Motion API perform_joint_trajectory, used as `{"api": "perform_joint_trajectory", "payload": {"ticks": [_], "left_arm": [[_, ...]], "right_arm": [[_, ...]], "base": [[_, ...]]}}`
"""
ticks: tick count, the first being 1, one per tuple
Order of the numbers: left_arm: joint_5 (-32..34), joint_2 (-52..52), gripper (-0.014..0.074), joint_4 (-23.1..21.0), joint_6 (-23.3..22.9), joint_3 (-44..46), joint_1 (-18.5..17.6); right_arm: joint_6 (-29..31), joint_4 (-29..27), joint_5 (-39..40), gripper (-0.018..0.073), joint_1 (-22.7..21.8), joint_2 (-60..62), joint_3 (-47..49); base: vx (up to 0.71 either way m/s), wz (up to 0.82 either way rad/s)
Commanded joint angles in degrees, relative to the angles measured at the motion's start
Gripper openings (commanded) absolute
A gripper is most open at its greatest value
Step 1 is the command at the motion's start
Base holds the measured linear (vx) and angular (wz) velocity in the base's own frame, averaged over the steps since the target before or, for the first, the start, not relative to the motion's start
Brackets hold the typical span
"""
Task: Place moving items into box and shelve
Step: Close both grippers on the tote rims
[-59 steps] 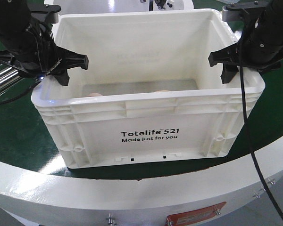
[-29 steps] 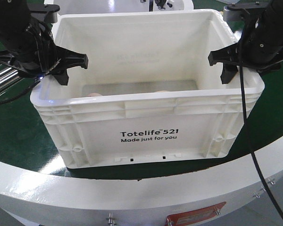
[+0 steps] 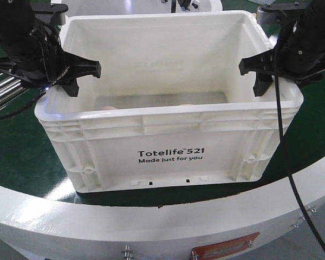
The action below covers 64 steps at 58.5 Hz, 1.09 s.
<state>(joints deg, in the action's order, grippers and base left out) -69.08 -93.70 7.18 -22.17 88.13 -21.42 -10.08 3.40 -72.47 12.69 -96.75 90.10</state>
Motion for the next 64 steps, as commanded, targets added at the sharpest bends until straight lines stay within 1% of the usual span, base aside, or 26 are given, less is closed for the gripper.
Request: {"api": "perform_joint_trajectory", "payload": {"ticks": [1, 64], "left_arm": [[3.5, 4.2, -0.0004, 3.2, -0.5, 2.1, 0.2], [3.6, 4.2, -0.0003, 3.2, -0.5, 2.1, 0.2]], "right_arm": [[-2.3, 7.2, -0.4, -0.0002, -0.8, 3.2, 2.0], [-2.3, 7.2, -0.3, -0.0002, -0.8, 3.2, 2.0]], "base": [[0.0, 0.0], [0.0, 0.0]]}}
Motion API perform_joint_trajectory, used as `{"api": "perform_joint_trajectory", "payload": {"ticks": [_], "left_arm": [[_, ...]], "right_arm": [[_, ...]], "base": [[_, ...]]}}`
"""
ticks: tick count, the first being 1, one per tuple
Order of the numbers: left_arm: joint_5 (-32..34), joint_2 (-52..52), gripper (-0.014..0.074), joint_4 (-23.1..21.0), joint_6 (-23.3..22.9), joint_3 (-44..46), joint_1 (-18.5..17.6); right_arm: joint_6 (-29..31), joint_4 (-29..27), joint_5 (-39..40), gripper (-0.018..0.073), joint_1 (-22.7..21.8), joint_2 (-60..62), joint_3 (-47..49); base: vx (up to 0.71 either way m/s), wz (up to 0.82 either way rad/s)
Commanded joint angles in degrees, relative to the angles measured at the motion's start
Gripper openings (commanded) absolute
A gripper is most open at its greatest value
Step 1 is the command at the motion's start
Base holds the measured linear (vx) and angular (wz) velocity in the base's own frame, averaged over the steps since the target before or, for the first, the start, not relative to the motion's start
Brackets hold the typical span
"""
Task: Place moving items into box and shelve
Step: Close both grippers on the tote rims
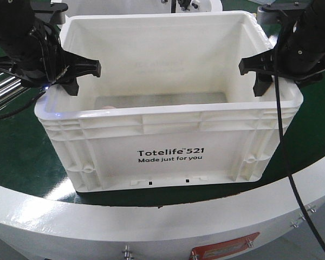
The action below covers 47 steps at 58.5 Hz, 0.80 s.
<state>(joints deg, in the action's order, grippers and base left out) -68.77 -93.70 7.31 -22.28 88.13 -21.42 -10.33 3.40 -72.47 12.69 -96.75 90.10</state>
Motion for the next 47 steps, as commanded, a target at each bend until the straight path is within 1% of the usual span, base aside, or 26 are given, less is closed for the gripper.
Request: {"api": "perform_joint_trajectory", "payload": {"ticks": [1, 38, 47], "left_arm": [[3.2, 4.2, -0.0003, 3.0, -0.4, 2.1, 0.2], [3.2, 4.2, -0.0003, 3.0, -0.4, 2.1, 0.2], [5.2, 4.2, -0.0003, 3.1, 0.0, 2.1, 0.2]], "right_arm": [[-2.1, 7.2, -0.3, -0.0002, -0.8, 3.2, 2.0], [-2.1, 7.1, -0.3, -0.0002, -0.8, 3.2, 2.0], [-2.0, 6.9, 0.5, -0.0002, -0.8, 3.2, 2.0]], "base": [[0.0, 0.0], [0.0, 0.0], [0.0, 0.0]]}}
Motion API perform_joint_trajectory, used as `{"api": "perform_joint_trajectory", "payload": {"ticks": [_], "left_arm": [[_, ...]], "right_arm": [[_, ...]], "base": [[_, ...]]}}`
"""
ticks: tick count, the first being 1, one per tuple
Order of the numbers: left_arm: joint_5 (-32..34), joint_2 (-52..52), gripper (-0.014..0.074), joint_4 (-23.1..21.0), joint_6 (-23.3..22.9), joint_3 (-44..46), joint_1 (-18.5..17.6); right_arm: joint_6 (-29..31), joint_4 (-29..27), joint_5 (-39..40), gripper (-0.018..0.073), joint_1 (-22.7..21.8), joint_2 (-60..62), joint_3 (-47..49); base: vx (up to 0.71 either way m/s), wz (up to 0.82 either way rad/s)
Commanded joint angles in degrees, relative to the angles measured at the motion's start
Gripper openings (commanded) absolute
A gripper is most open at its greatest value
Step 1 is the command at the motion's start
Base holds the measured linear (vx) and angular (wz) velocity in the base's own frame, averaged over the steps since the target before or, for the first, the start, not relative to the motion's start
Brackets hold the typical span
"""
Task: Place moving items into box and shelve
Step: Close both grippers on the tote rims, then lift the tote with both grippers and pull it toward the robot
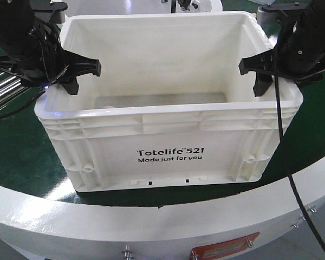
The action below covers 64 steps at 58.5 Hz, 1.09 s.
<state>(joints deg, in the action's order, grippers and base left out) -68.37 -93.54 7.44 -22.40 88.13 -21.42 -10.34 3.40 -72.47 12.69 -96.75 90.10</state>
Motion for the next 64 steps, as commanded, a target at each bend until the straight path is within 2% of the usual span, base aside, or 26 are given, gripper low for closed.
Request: {"api": "perform_joint_trajectory", "payload": {"ticks": [1, 15, 24, 37, 51, 64], "left_arm": [[4.8, 4.0, -0.0003, 2.9, 0.1, 2.1, 0.2], [4.0, 4.0, -0.0003, 3.0, 0.5, 2.1, 0.2], [4.0, 4.0, -0.0003, 2.9, 3.3, 2.1, 0.2], [3.7, 4.2, -0.0003, 2.9, 2.7, 2.2, 0.2], [7.0, 7.0, -0.0003, 3.5, 0.0, 2.2, 0.2], [8.8, 9.8, -0.0003, 3.5, -0.2, 2.2, 0.2]], "right_arm": [[-2.0, 6.9, 0.5, -0.0002, -0.8, 3.2, 2.0], [-0.8, 6.9, 0.5, -0.0002, -0.8, 3.2, 2.0], [0.1, 6.9, 0.3, -0.0002, -0.8, 3.3, 2.0], [-1.0, 6.9, 3.4, -0.0002, -0.8, 5.3, 2.0], [-1.3, 7.0, 5.7, -0.0002, -0.8, 8.7, 2.0], [-1.4, 6.9, 6.1, -0.0001, -0.8, 9.8, 2.0]], "base": [[0.0, 0.0], [0.0, 0.0], [0.0, 0.0], [0.0, 0.0], [0.0, 0.0], [0.0, 0.0]]}}
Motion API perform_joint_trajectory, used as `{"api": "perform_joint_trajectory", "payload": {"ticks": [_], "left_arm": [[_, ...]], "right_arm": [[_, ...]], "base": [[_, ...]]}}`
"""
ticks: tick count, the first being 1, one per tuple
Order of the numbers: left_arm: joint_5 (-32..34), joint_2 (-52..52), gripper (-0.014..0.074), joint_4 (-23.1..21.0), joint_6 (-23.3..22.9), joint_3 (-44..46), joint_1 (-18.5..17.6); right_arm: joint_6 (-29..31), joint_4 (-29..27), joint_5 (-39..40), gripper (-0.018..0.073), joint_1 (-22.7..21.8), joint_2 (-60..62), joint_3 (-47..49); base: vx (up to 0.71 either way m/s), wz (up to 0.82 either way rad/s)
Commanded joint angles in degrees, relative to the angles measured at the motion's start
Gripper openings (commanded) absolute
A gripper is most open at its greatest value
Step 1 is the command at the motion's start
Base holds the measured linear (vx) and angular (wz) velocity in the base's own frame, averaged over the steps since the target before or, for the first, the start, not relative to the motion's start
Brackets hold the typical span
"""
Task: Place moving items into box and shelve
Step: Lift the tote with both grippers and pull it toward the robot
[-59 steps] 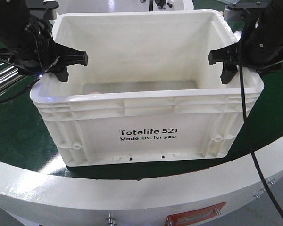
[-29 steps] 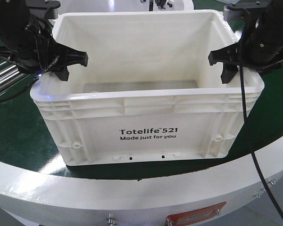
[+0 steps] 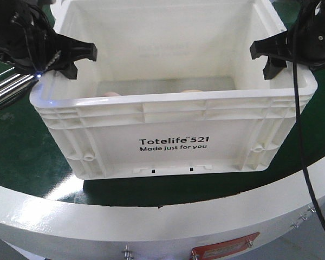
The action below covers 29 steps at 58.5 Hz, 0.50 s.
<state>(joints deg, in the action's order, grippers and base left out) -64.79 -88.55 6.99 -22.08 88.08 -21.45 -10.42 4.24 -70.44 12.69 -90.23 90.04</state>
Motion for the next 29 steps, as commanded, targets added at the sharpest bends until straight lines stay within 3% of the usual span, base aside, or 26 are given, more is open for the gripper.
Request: {"api": "perform_joint_trajectory", "payload": {"ticks": [1, 29], "left_arm": [[5.3, 5.1, -0.0003, 3.9, -0.6, 2.2, 0.3], [3.7, 7.0, -0.0001, 3.7, -0.6, 2.2, 0.3]], "right_arm": [[-1.4, 6.0, 4.1, -0.0001, -0.8, 3.4, 2.1], [-2.0, 4.8, 3.1, -0.0001, -0.8, 5.2, 2.1]], "base": [[0.0, 0.0], [0.0, 0.0]]}}
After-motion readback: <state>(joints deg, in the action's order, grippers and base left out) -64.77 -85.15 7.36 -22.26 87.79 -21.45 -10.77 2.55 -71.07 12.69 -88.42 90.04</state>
